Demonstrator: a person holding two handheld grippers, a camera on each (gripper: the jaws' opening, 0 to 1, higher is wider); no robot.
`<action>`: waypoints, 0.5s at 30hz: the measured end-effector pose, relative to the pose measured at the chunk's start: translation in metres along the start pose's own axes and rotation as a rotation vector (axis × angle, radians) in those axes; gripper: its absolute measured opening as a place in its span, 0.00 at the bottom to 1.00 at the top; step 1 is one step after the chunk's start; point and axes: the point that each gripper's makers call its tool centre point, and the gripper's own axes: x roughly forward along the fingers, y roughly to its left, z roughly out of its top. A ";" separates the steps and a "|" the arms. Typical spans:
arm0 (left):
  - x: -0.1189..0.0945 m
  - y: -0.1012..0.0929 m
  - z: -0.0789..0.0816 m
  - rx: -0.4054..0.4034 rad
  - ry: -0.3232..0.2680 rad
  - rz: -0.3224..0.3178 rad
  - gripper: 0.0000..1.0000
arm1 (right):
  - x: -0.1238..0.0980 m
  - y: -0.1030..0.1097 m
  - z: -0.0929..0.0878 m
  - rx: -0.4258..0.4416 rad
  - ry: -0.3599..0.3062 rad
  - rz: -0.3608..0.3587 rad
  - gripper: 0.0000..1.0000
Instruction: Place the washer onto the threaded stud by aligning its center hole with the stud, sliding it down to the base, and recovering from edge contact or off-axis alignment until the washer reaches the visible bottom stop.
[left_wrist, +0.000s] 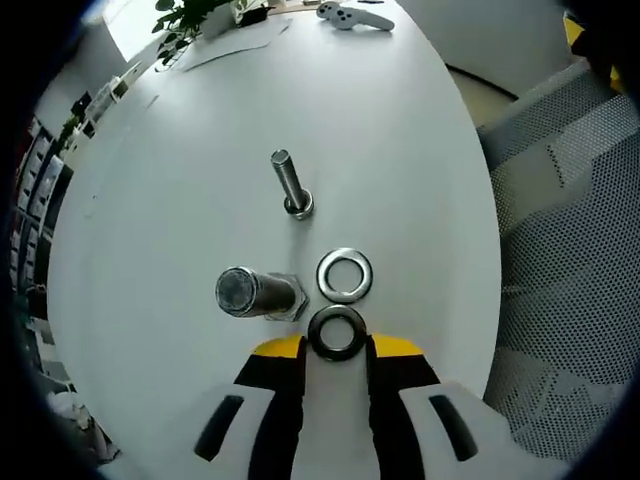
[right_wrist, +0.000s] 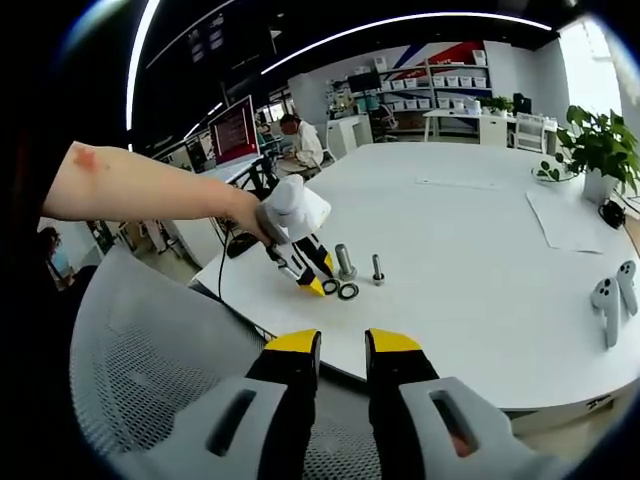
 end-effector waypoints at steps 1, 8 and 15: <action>-0.001 0.000 0.000 0.019 0.006 0.006 0.21 | 0.000 0.000 0.000 0.000 0.000 0.000 0.21; -0.001 0.001 -0.001 -0.017 0.018 0.006 0.21 | 0.000 -0.001 0.000 0.005 -0.004 -0.006 0.21; 0.000 0.001 0.000 -0.003 0.024 0.015 0.21 | 0.000 0.000 0.000 0.003 -0.002 -0.003 0.21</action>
